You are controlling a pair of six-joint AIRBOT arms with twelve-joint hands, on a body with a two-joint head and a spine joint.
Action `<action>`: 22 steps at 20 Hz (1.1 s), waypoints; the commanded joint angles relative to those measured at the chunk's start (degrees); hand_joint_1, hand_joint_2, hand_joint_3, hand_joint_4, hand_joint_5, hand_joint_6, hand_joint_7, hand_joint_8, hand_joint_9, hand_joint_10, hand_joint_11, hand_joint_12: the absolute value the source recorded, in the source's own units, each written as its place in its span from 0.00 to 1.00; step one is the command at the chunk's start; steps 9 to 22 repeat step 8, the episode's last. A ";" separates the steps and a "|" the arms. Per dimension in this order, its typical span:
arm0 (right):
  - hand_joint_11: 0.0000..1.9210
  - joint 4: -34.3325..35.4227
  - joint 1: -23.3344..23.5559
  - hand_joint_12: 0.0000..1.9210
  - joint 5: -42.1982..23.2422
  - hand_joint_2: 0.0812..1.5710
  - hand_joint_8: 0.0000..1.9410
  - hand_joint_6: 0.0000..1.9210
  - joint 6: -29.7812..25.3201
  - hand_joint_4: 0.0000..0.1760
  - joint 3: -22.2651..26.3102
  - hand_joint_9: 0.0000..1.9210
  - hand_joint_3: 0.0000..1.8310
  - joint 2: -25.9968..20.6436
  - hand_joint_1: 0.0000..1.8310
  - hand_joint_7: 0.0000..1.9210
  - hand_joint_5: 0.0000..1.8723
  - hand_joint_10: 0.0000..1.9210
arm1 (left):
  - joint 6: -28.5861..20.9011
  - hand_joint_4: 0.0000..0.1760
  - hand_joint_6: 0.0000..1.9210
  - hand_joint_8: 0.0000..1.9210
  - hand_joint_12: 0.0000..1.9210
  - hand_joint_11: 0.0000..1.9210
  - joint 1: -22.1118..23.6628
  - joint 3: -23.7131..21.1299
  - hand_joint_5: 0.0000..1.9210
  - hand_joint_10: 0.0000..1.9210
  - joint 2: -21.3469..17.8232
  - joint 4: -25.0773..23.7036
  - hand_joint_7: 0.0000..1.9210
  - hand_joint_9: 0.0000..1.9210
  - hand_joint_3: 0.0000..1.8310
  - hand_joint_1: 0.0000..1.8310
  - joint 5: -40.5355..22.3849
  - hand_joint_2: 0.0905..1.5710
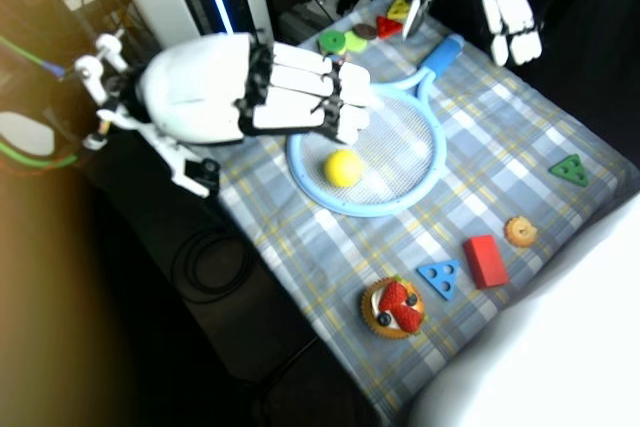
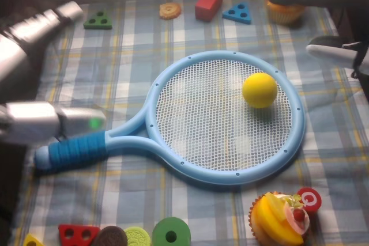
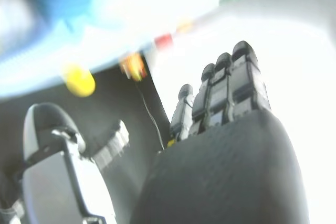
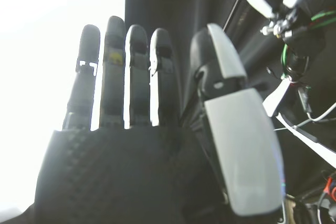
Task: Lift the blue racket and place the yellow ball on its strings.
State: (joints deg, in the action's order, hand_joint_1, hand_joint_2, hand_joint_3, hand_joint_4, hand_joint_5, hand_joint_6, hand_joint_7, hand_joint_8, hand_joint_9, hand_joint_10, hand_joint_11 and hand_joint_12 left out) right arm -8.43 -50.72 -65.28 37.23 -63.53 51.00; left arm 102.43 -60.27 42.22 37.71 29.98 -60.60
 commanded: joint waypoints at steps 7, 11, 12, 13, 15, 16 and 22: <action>0.21 6.87 -2.42 0.14 -15.18 0.75 0.00 0.00 3.16 0.00 2.72 0.30 0.00 -1.36 0.42 0.26 0.16 0.00 | -44.69 1.00 0.00 0.00 0.00 0.00 -8.28 5.20 0.00 0.00 -3.50 -7.59 0.00 0.00 0.00 0.42 -29.03 0.46; 0.22 8.67 -4.14 0.13 -18.19 0.74 0.00 0.00 3.31 0.00 3.24 0.30 0.00 -1.71 0.40 0.26 0.17 0.00 | -54.43 1.00 0.00 0.00 0.01 0.02 -9.59 7.87 0.00 0.00 -1.71 -7.88 0.00 0.00 0.01 0.41 -31.58 0.50; 0.22 8.67 -4.14 0.13 -18.19 0.74 0.00 0.00 3.31 0.00 3.24 0.30 0.00 -1.71 0.40 0.26 0.17 0.00 | -54.43 1.00 0.00 0.00 0.01 0.02 -9.59 7.87 0.00 0.00 -1.71 -7.88 0.00 0.00 0.01 0.41 -31.58 0.50; 0.22 8.67 -4.14 0.13 -18.19 0.74 0.00 0.00 3.31 0.00 3.24 0.30 0.00 -1.71 0.40 0.26 0.17 0.00 | -54.43 1.00 0.00 0.00 0.01 0.02 -9.59 7.87 0.00 0.00 -1.71 -7.88 0.00 0.00 0.01 0.41 -31.58 0.50; 0.22 8.67 -4.14 0.13 -18.19 0.74 0.00 0.00 3.31 0.00 3.24 0.30 0.00 -1.71 0.40 0.26 0.17 0.00 | -54.43 1.00 0.00 0.00 0.01 0.02 -9.59 7.87 0.00 0.00 -1.71 -7.88 0.00 0.00 0.01 0.41 -31.58 0.50; 0.22 8.67 -4.14 0.13 -18.19 0.74 0.00 0.00 3.31 0.00 3.24 0.30 0.00 -1.71 0.40 0.26 0.17 0.00 | -54.43 1.00 0.00 0.00 0.01 0.02 -9.59 7.87 0.00 0.00 -1.71 -7.88 0.00 0.00 0.01 0.41 -31.58 0.50; 0.22 8.67 -4.14 0.13 -18.19 0.74 0.00 0.00 3.31 0.00 3.24 0.30 0.00 -1.71 0.40 0.26 0.17 0.00 | -54.43 1.00 0.00 0.00 0.01 0.02 -9.59 7.87 0.00 0.00 -1.71 -7.88 0.00 0.00 0.01 0.41 -31.58 0.50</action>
